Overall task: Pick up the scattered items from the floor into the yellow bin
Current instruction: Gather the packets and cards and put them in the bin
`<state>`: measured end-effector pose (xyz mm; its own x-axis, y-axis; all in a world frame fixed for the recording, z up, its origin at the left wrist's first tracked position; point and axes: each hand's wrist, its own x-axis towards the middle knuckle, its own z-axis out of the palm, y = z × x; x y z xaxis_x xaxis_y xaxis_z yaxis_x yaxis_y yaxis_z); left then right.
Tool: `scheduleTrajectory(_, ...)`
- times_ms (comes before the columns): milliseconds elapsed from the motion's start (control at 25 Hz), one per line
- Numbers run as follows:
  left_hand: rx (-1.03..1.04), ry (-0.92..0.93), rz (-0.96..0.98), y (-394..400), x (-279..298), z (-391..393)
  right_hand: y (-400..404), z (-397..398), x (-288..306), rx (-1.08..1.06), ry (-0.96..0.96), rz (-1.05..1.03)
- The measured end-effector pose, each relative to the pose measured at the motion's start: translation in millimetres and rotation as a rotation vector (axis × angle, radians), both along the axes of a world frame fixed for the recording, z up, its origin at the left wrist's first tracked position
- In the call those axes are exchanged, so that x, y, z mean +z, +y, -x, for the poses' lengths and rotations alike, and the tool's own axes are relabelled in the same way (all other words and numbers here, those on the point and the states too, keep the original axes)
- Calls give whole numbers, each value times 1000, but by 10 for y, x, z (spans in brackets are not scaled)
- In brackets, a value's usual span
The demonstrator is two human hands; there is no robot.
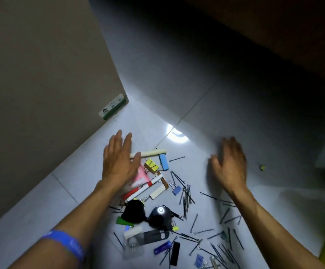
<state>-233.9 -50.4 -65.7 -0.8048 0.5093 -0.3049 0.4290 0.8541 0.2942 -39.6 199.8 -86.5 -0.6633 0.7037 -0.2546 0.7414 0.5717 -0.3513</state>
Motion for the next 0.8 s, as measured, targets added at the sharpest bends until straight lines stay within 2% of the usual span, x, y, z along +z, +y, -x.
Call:
scheduleTrajectory(40, -19, -81, 68, 61, -8, 21, 77, -147, 6, -84, -105, 11)
scheduleTrajectory(120, -63, -195, 157, 179, -35, -131, -99, -347, -25, -37, -187, 39)
scheduleTrajectory(280, -178, -238, 142, 216, -29, -821, -922, -463, 0, 250, -86, 195)
scheduleTrajectory(360, -245, -259, 144, 142, -24, -1071, -1039, -501, 62, 325, -49, 296)
scheduleTrajectory(480, -261, -233, 131, 82, 40, -1117, -936, -708, 217, 304, -12, 329)
scheduleTrajectory(600, -358, -100, 164, 21, 104, -1084, -853, -956, 336, 258, -59, 312)
scheduleTrajectory(680, -369, -59, 106, -4, 110, -1083, -895, -1034, 388, 266, -2, 284)
scheduleTrajectory(800, -213, -53, -116, -1, 195, -1096, -1058, -1021, 391, 264, 95, 277)
